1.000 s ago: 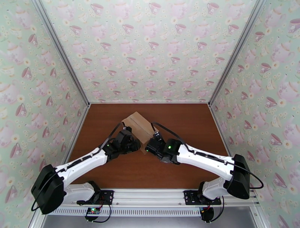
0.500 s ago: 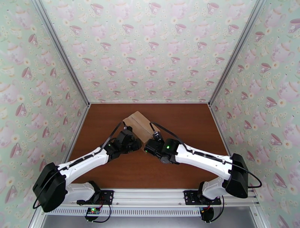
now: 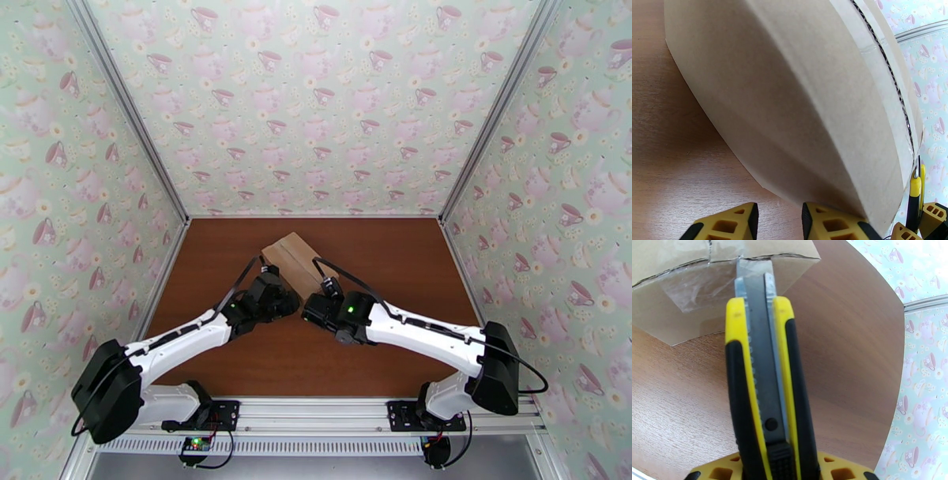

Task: Unpack the express box

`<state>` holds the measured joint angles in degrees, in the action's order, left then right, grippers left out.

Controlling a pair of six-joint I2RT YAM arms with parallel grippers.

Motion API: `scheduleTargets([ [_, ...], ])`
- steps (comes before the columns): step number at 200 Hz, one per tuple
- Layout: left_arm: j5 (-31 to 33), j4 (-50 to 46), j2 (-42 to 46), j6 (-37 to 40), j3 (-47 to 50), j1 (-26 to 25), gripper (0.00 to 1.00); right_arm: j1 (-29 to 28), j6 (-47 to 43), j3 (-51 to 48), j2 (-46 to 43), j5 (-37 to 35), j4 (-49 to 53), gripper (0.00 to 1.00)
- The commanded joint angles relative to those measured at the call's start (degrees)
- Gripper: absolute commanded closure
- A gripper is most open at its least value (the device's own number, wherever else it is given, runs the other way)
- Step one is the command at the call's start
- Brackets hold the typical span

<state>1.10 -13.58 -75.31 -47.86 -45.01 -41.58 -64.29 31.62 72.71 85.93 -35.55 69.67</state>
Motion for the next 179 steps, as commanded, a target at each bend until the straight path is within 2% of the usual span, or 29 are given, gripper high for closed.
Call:
scheduleTargets([
  [1, -1.1, 2.9, -1.4, -0.6, -2.5, -2.3, 0.63, -2.0, -1.9, 2.4, 0.0, 2.8, -3.6, 1.0],
  [73, -0.1, 3.8, -2.4, -1.4, -2.9, -3.8, 0.64, -2.0, -2.0, 2.4, -0.1, 3.0, -3.9, 1.0],
  [179, 3.3, -2.7, -1.9, 3.1, -6.5, -2.4, 0.63, -2.0, -2.9, 3.0, -1.3, 5.8, -4.7, 1.0],
])
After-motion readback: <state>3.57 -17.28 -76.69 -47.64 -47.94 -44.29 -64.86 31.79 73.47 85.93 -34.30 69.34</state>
